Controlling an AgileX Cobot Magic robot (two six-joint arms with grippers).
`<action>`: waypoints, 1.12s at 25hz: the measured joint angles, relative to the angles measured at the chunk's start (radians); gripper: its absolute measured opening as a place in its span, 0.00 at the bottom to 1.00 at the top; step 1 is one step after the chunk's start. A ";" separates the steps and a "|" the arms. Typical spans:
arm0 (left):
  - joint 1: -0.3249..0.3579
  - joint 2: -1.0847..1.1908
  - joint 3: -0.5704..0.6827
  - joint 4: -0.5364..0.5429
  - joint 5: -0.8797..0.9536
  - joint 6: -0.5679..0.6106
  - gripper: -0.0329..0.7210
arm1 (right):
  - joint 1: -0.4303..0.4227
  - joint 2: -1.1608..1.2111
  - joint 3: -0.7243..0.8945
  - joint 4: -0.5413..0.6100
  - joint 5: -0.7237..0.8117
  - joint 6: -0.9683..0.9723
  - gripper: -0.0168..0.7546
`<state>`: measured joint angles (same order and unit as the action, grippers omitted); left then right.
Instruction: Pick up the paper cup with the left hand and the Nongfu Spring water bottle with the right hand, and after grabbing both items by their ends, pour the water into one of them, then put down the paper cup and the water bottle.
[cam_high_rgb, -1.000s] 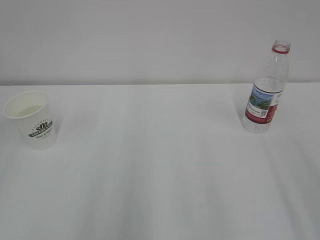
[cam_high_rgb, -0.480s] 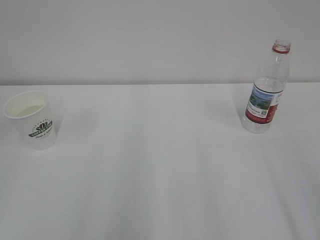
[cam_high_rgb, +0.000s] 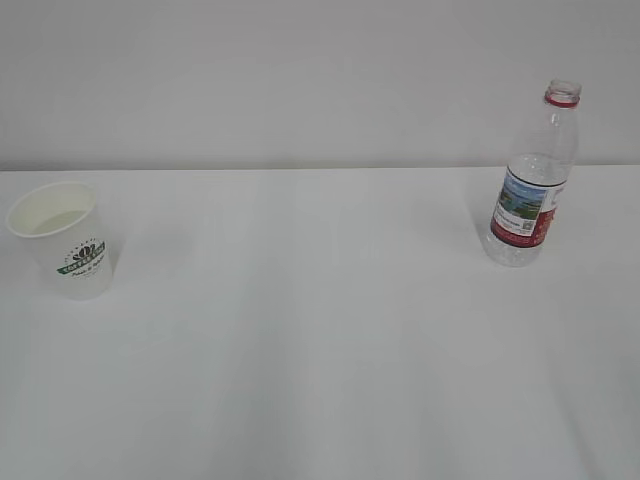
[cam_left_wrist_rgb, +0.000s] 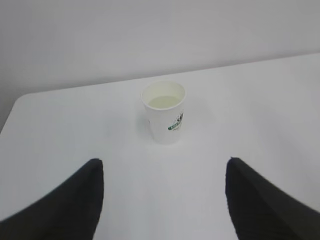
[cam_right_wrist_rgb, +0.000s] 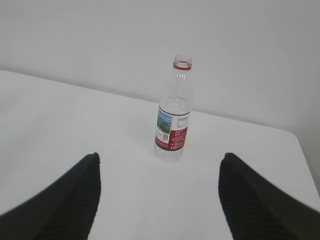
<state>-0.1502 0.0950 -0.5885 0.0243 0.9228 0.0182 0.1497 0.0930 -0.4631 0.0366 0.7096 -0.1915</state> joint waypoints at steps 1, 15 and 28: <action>0.000 0.000 0.000 0.000 0.023 0.000 0.77 | 0.000 0.000 0.000 0.005 0.017 0.000 0.74; 0.000 -0.006 0.000 0.000 0.218 0.000 0.77 | 0.000 0.000 0.000 0.054 0.189 -0.002 0.74; 0.000 -0.006 0.062 -0.024 0.193 0.000 0.76 | 0.000 0.000 -0.023 0.071 0.238 -0.002 0.74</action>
<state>-0.1502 0.0894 -0.5264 0.0000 1.1153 0.0182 0.1497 0.0925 -0.4860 0.1072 0.9473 -0.1938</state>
